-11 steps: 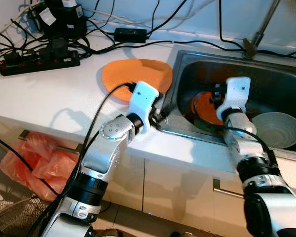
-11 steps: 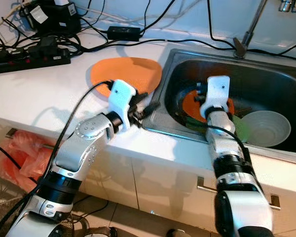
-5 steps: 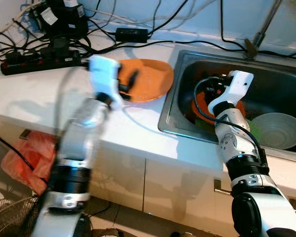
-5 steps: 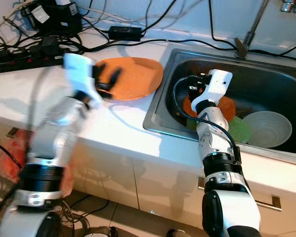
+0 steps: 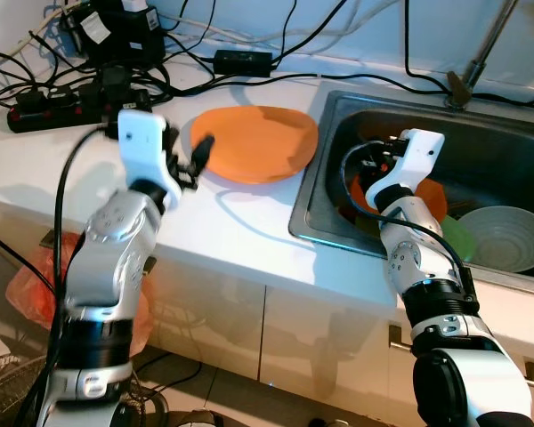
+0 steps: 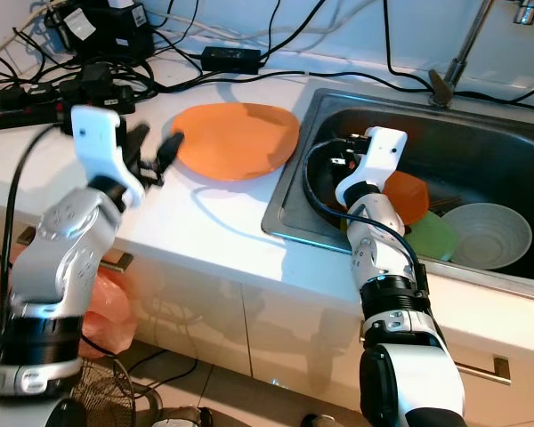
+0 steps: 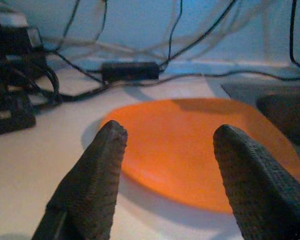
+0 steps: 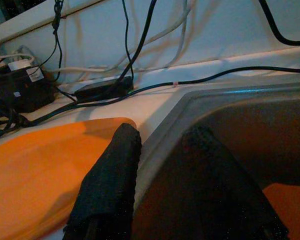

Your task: Kitchen organization

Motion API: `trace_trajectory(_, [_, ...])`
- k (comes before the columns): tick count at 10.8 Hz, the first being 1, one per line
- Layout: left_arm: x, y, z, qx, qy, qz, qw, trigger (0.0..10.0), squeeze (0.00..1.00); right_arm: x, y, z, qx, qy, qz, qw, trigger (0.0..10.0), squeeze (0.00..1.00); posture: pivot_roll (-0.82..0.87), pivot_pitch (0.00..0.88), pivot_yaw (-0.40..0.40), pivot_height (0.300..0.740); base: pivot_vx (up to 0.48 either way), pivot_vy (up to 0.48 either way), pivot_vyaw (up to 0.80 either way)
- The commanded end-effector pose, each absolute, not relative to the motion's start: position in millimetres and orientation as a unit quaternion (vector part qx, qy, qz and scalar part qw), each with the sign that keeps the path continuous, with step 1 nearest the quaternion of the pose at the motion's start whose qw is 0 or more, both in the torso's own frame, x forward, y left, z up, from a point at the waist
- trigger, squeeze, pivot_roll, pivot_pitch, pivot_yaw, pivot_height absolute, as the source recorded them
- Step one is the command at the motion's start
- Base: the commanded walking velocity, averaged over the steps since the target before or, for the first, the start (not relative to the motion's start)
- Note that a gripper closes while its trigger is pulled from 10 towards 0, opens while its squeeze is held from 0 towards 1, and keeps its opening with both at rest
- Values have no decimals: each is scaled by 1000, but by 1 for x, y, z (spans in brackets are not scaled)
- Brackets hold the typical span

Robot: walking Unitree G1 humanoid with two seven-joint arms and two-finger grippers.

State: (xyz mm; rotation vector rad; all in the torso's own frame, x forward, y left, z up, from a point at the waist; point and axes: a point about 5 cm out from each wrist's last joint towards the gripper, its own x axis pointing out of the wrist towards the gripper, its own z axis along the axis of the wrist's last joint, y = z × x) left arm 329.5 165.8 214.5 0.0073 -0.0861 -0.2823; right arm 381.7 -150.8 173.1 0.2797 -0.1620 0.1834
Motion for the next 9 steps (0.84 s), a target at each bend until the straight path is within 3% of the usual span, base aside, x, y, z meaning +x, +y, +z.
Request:
trace_trajectory(1, [325,163,217,16,-40,-159,986,10000,1000,381,-153,175,138,-80,92,983,10000,0,137,88,-19,740,0,0,0])
trace_trajectory(3, [323,163,210,22,5,-164,986,10000,1000,380,-153,172,137,-76,88,984,10000,0,137,88,-19,740,0,0,0])
trace_trajectory(4, [323,160,208,2,23,-174,984,10000,0,380,-152,172,136,-76,89,984,10000,0,134,95,-13,740,0,0,0])
trace_trajectory(9, [332,158,214,-211,80,-162,961,10000,0,380,-153,173,136,-76,87,984,10000,0,131,93,-8,740,0,0,0])
